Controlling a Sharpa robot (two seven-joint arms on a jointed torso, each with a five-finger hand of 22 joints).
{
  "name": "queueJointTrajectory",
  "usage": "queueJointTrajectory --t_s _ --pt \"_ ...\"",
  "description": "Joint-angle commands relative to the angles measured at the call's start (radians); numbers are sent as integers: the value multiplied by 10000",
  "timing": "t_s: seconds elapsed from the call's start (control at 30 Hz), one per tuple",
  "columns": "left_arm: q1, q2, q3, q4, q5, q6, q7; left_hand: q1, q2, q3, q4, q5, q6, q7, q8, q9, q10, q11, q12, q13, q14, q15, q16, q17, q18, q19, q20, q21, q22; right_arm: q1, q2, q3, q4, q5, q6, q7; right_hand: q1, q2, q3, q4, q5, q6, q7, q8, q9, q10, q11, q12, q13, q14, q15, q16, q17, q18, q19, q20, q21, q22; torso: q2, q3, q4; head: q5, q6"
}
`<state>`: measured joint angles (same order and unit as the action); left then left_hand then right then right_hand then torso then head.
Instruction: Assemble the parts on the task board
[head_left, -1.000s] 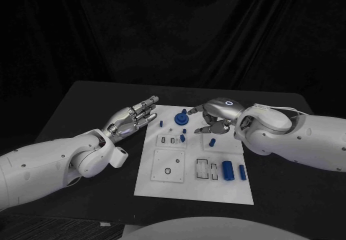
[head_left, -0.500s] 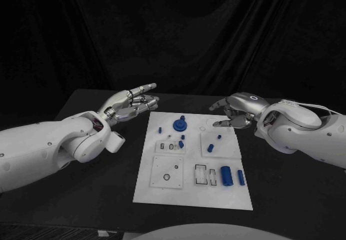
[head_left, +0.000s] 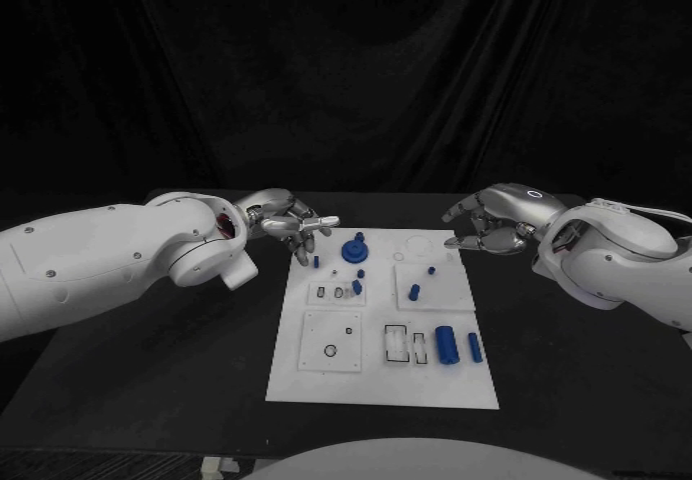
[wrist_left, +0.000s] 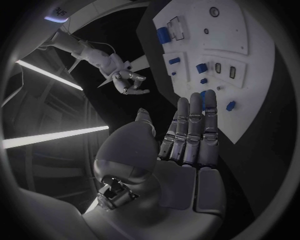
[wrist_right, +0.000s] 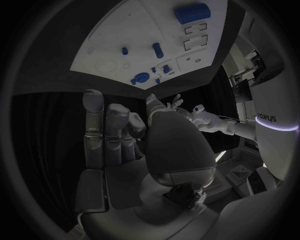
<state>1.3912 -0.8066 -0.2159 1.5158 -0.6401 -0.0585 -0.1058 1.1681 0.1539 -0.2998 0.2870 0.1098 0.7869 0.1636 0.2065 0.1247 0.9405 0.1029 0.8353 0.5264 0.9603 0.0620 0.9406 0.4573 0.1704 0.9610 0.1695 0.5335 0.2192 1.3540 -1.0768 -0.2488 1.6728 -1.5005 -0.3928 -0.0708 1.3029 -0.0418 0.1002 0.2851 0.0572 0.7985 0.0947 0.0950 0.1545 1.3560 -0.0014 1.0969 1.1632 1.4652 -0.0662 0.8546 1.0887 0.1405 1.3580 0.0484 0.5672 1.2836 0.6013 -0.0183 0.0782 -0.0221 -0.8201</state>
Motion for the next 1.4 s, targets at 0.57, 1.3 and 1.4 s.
queueJointTrajectory --t_s 0.57,1.3,1.4 --pt "54 1789 13 -1143 -2618 2188 -4210 -411 81 524 -189 -288 1789 -808 2059 3039 6303 -852 7355 10444 6105 -859 6302 11135 -1218 4369 -785 9579 11520 -540 107 2 -220 819 -202 1018 -527 563 -187 42 53 738 52 196 36 -13 16 33 -7 217 44 166 93 30 148 15 51 127 -394 609 -625 315 -526" --pt "-366 3007 13 -2371 -2824 2824 -5661 -311 82 1221 -759 289 1405 -1240 3552 6437 6303 -1257 7355 10444 6105 -1249 6302 11135 -1270 4583 -1171 9684 11911 -620 257 2 -320 849 -425 1239 -582 640 -223 52 293 820 65 132 -4 -18 28 24 -33 230 50 187 97 30 175 19 23 169 -350 722 -1083 1058 -526" --pt "-479 3080 13 -2492 -2850 2821 -5694 -170 97 1356 -909 358 1386 -1249 3463 6515 6303 -1273 7355 10444 6105 -1265 6302 11135 -1270 4583 -1192 9676 11914 -622 274 2 -341 849 -475 1255 -582 640 -223 52 293 820 65 132 -4 -18 28 24 -33 230 50 187 97 30 175 19 23 169 -369 728 -1045 1041 -526"
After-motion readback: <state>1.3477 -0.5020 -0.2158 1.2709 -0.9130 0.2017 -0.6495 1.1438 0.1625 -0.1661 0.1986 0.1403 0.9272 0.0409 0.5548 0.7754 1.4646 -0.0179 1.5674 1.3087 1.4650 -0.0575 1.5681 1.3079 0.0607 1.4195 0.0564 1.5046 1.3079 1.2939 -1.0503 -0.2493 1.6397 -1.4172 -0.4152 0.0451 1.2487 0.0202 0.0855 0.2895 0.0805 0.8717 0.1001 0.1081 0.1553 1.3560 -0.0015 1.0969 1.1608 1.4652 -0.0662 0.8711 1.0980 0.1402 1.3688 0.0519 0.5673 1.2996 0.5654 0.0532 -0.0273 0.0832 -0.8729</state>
